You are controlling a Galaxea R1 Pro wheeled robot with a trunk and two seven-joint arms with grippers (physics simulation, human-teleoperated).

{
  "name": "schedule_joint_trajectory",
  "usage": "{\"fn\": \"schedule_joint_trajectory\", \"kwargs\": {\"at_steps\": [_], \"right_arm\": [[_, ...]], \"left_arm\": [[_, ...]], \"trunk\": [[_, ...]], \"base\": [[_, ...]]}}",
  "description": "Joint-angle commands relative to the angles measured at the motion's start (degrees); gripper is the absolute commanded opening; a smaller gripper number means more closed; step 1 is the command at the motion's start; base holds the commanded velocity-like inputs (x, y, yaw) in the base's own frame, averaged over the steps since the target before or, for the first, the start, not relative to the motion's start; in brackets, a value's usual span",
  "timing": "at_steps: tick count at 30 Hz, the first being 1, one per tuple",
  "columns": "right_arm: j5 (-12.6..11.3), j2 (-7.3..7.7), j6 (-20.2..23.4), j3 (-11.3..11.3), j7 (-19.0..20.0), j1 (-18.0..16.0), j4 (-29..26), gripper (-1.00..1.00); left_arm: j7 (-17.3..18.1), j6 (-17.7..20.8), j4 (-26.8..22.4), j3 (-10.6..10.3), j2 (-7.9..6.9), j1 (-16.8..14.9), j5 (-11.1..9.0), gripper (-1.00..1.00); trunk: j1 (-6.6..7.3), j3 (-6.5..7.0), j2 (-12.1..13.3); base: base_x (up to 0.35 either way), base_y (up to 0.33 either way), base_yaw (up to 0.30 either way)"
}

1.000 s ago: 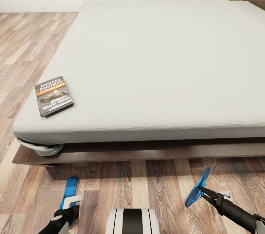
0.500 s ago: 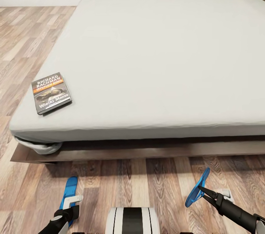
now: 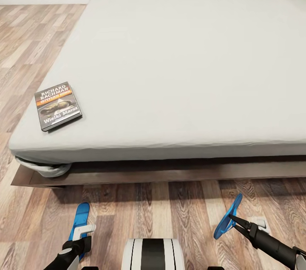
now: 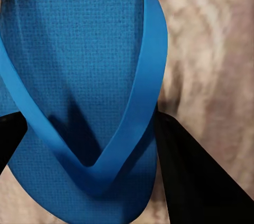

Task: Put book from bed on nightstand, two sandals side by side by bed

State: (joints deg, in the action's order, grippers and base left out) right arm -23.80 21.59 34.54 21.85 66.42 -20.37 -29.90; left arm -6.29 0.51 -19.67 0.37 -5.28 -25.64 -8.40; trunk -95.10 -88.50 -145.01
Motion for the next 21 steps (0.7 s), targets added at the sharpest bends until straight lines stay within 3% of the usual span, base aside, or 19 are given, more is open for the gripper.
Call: {"fn": "schedule_joint_trajectory", "kwargs": {"at_steps": [1, 21], "right_arm": [[-0.2, 0.00, 0.5, 0.1, 0.1, 0.0, 0.0, -1.00], [-0.3, -0.06, 0.3, 0.1, 0.0, 0.0, -0.1, -1.00]], "left_arm": [[0.1, 0.6, 0.2, -0.3, 0.00, 0.0, -1.0, -1.00], [0.0, 0.6, 0.2, -0.4, 0.04, 0.0, -1.0, -1.00]], "trunk": [[-0.01, -0.03, 0.0], [-0.01, -0.03, 0.0]], "base": [[0.000, 0.000, 0.000], [0.000, 0.000, 0.000]]}}
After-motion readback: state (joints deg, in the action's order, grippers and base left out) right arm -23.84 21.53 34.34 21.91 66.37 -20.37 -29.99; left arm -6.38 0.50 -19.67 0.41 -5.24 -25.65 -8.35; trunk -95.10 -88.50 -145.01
